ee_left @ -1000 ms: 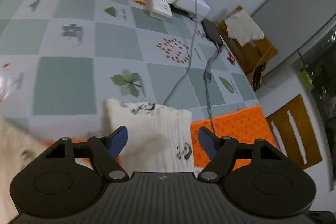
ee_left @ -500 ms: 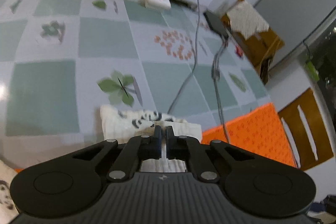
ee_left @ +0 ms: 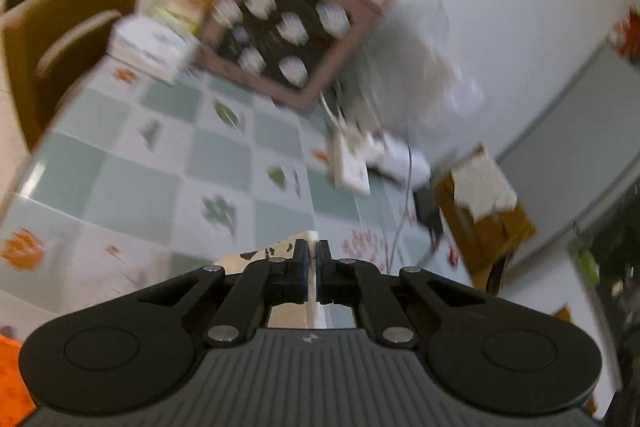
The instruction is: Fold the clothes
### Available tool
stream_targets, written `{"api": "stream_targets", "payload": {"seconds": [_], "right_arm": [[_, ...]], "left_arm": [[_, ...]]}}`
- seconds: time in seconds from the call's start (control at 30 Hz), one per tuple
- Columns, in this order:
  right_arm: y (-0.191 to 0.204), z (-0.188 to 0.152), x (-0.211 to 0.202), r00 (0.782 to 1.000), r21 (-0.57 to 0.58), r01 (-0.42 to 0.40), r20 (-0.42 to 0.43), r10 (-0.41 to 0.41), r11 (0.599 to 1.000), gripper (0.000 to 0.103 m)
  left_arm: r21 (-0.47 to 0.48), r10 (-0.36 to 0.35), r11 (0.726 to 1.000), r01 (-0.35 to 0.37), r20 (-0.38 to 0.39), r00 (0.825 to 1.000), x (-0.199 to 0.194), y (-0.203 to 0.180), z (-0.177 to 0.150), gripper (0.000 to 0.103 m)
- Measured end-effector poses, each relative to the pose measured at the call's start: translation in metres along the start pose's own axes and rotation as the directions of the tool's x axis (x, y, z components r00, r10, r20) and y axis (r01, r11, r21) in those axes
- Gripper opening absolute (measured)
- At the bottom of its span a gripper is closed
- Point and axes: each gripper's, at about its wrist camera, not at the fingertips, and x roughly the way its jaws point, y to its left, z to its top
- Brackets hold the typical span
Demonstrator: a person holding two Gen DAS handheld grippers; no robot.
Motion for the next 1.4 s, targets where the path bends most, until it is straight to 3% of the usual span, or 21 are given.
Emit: {"api": "stream_targets", "payload": {"seconds": [0.17,0.27,0.43,0.63,0.8,0.9,1.0,1.1,1.3,1.4], "right_arm": [[-0.007,-0.008,-0.051,0.992,0.071,0.08,0.089,-0.086,0.994,0.003],[-0.002,-0.021,-0.069,0.994,0.095,0.056,0.087,-0.064,0.994,0.003],[0.012,-0.038,-0.079,0.998,0.093,0.02,0.055,-0.025,0.995,0.003],[0.03,-0.028,-0.063,0.999,0.027,-0.044,0.033,0.043,0.999,0.006],[0.034,-0.002,-0.037,0.998,-0.115,-0.056,0.003,0.057,0.992,0.021],[0.034,0.014,-0.019,0.997,-0.217,-0.071,-0.032,0.065,0.974,0.04],[0.033,0.024,0.003,0.994,-0.297,-0.097,-0.084,0.075,0.95,0.045],[0.035,0.029,0.029,0.983,-0.374,-0.146,-0.161,0.09,0.916,0.045],[0.027,0.032,0.063,0.929,-0.395,-0.302,-0.325,0.175,0.868,0.041],[0.023,0.031,0.065,0.922,-0.392,-0.305,-0.35,0.166,0.868,0.011]], "left_arm": [[-0.068,0.008,0.998,-0.002,0.087,0.996,-0.07,0.026,0.014,0.004],[-0.102,0.03,0.995,-0.018,0.116,0.993,-0.111,0.044,0.012,0.004],[-0.187,0.15,0.973,-0.138,0.052,0.987,-0.142,0.095,-0.031,0.003],[-0.313,0.268,0.91,-0.272,-0.058,0.962,-0.147,0.151,-0.085,0.003],[-0.34,0.308,0.886,-0.316,-0.079,0.948,-0.146,0.167,-0.103,0.004],[-0.342,0.317,0.883,-0.322,-0.073,0.946,-0.146,0.169,-0.106,0.004],[-0.334,0.324,0.883,-0.331,-0.077,0.943,-0.143,0.168,-0.11,0.004],[-0.332,0.329,0.882,-0.336,-0.078,0.941,-0.141,0.167,-0.112,0.004],[-0.322,0.329,0.886,-0.335,-0.074,0.941,-0.139,0.165,-0.108,0.004],[-0.316,0.322,0.891,-0.326,-0.064,0.944,-0.138,0.162,-0.103,0.004]]}}
